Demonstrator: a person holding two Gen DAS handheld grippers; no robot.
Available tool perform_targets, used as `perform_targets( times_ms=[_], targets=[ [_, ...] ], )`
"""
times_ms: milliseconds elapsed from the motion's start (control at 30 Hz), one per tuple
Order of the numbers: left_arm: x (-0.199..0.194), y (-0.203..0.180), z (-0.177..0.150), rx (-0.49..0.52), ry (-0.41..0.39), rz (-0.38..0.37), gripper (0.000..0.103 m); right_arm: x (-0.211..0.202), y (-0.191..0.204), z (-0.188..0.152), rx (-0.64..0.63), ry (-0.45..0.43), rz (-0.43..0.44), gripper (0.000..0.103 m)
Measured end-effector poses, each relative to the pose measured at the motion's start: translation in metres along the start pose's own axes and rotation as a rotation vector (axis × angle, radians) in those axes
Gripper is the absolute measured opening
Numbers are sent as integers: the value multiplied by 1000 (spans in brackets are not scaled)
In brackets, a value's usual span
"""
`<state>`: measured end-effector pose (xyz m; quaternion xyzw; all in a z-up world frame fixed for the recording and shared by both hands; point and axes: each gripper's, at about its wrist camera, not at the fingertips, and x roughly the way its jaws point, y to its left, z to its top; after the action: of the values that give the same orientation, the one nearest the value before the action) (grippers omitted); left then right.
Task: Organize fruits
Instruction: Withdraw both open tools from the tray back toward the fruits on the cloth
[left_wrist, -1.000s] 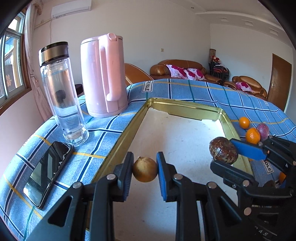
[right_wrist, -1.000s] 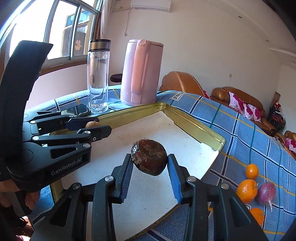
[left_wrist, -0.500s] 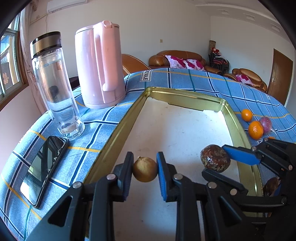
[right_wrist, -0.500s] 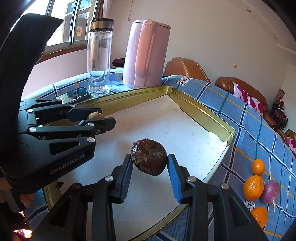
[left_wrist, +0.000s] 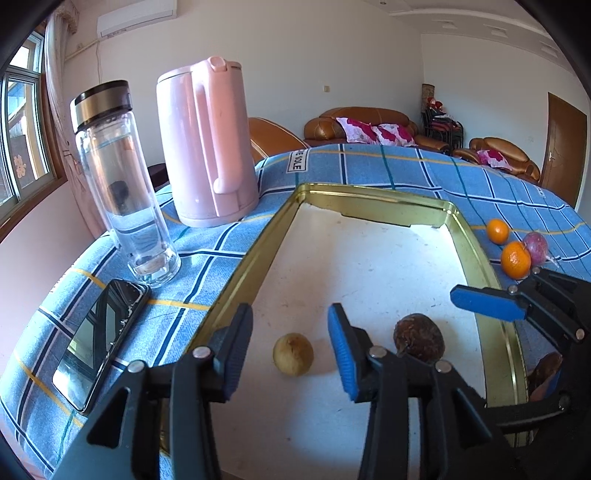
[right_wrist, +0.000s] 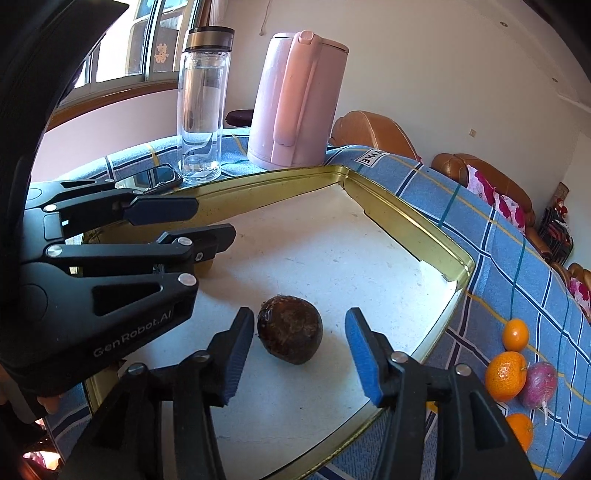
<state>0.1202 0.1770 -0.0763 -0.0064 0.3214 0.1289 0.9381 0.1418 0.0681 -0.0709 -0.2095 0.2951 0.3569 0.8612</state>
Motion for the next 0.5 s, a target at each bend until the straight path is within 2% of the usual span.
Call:
perform_targets(
  times_ms=[67,133,300,500],
  targets=[
    [-5,1,0,-11,-22,9,68,-4,-2,-1,10,-19,-4,62],
    [-9,2,0,-20,-39,6,74,-8,-6,-2,33,-43,-19,62],
    [-18,4,-1,-58,-86,-16,74,-21,-16,-4,87,-106,-38,65],
    [-28,18,-4,-136,-135,1,76,-36,-28,-9,153,-179,-56,68]
  ],
)
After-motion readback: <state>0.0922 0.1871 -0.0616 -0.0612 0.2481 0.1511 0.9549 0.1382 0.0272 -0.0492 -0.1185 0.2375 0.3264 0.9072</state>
